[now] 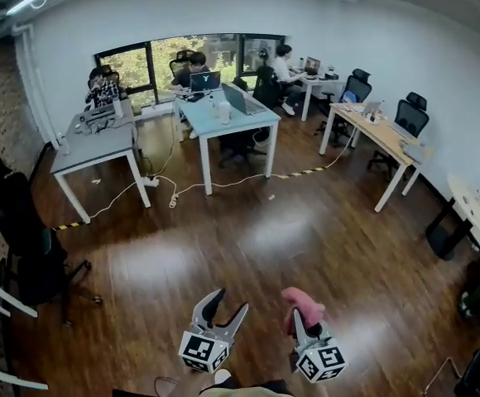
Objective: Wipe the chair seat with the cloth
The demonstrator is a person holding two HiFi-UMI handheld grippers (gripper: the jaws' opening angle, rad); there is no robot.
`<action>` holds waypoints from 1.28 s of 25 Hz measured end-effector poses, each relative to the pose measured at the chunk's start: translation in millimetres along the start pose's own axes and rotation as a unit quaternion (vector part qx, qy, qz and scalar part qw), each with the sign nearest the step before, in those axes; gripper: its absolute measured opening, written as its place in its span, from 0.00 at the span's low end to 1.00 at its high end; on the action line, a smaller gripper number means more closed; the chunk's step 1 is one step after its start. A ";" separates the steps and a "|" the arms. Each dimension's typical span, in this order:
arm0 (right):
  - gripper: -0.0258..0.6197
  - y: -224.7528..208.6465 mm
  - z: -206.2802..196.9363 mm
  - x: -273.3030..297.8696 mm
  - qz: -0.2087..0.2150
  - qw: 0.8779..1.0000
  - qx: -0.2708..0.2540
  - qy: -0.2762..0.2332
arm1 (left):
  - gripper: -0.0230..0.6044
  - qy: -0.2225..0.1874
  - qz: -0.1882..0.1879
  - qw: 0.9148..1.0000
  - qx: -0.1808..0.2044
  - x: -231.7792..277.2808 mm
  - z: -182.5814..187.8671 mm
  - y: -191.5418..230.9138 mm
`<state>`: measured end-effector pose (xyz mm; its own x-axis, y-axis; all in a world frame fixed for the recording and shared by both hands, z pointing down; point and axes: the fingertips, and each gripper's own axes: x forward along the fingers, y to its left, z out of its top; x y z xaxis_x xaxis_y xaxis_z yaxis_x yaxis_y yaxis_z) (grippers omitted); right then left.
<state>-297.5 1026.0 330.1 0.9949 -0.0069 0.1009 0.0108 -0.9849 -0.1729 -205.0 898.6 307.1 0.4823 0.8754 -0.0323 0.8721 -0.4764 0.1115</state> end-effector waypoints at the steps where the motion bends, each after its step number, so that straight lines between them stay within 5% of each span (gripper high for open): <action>1: 0.04 21.1 -5.2 12.5 0.020 1.000 -0.003 0.010 | 0.41 0.000 0.019 1.000 -0.003 -18.9 -0.8 17.6; 4: 0.04 95.2 -17.7 55.0 0.112 0.993 -0.027 0.029 | 0.41 -0.007 0.098 0.995 -0.017 -83.7 -5.1 77.7; 6: 0.04 149.7 -20.8 85.3 0.190 0.980 -0.049 0.037 | 0.41 -0.017 0.175 0.984 -0.019 -134.1 -3.1 118.2; 9: 0.04 218.8 -33.9 125.4 0.302 0.950 -0.067 0.049 | 0.41 -0.028 0.291 0.956 -0.015 -204.1 1.4 163.1; 11: 0.04 263.9 -46.1 148.8 0.375 0.922 -0.070 0.058 | 0.41 -0.034 0.366 0.930 -0.012 -249.2 5.2 183.3; 13: 0.04 317.0 -58.4 161.2 0.458 0.883 -0.073 0.069 | 0.41 -0.041 0.449 0.892 -0.007 -302.9 5.1 189.9; 17: 0.04 417.8 -79.5 148.7 0.612 0.783 -0.075 0.085 | 0.41 -0.052 0.610 0.791 -0.006 -410.1 1.4 160.3; 21: 0.04 471.9 -101.0 119.9 0.674 0.728 -0.068 0.104 | 0.41 -0.056 0.693 0.719 -0.022 -475.3 -7.2 120.1; 25: 0.04 534.3 -129.2 68.1 0.747 0.647 -0.062 0.136 | 0.41 -0.059 0.768 0.638 -0.020 -537.4 -12.5 73.4; 28: 0.04 576.6 -145.7 23.8 0.790 0.594 -0.061 0.142 | 0.41 -0.069 0.803 0.591 -0.011 -581.5 -12.3 45.9; 32: 0.04 632.4 -164.9 -25.5 0.821 0.549 -0.066 0.143 | 0.41 -0.084 0.831 0.550 0.007 -643.6 -17.8 23.1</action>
<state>-332.7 374.8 379.8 -0.4044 -0.9120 0.0685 -0.9026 0.3859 -0.1908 -496.8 325.7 348.1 0.6135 -0.7896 0.0116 -0.7849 -0.6082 0.1185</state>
